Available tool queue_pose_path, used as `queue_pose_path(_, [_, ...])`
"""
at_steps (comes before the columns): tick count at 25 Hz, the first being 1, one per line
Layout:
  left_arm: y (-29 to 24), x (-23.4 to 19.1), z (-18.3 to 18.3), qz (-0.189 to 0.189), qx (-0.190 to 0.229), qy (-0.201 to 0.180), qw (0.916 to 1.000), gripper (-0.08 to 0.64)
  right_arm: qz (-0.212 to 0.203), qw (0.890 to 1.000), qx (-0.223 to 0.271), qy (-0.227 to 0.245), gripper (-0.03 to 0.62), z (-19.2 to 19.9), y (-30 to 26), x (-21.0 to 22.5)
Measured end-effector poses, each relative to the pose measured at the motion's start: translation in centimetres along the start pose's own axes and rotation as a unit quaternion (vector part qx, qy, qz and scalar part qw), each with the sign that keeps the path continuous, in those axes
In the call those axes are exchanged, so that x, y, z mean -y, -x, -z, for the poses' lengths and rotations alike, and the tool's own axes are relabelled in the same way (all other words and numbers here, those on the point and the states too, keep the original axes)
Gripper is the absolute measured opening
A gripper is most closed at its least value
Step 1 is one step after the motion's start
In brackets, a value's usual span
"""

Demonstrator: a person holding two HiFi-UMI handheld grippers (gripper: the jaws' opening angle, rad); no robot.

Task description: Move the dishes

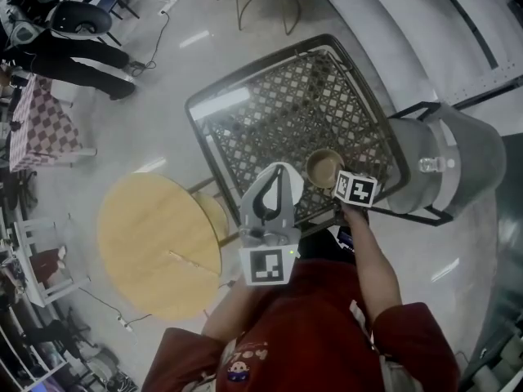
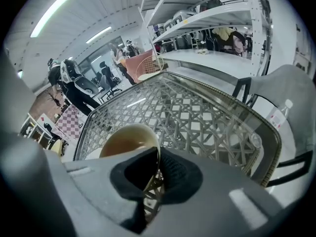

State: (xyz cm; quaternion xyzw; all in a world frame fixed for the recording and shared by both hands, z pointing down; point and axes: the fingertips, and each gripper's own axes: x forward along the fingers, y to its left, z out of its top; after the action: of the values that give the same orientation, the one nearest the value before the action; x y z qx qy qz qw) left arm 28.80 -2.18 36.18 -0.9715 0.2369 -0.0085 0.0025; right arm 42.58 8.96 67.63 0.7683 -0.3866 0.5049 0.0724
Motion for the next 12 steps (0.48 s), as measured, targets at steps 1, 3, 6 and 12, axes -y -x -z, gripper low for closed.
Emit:
queue_pose_path(1, [0.01, 0.05, 0.09, 0.0, -0.002, 0.0, 1.0, 0.006, 0.0, 1.0, -0.001, -0.002, 0.015, 0.12, -0.03, 0.08])
queue_pose_path(3, [0.1, 0.04, 0.19, 0.0, -0.004, -0.003, 1.0, 0.006, 0.001, 1.0, -0.003, -0.006, 0.015, 0.27, -0.04, 0.25])
queue_pose_path(6, [0.12, -0.04, 0.31, -0.004, -0.006, -0.002, 1.0, 0.006, 0.001, 1.0, -0.009, -0.012, 0.015, 0.58, -0.17, 0.76])
queue_pose_path(12, [0.04, -0.03, 0.48, -0.003, -0.008, -0.006, 0.9999, 0.006, -0.001, 1.0, -0.004, -0.025, 0.017, 0.57, -0.23, 0.91])
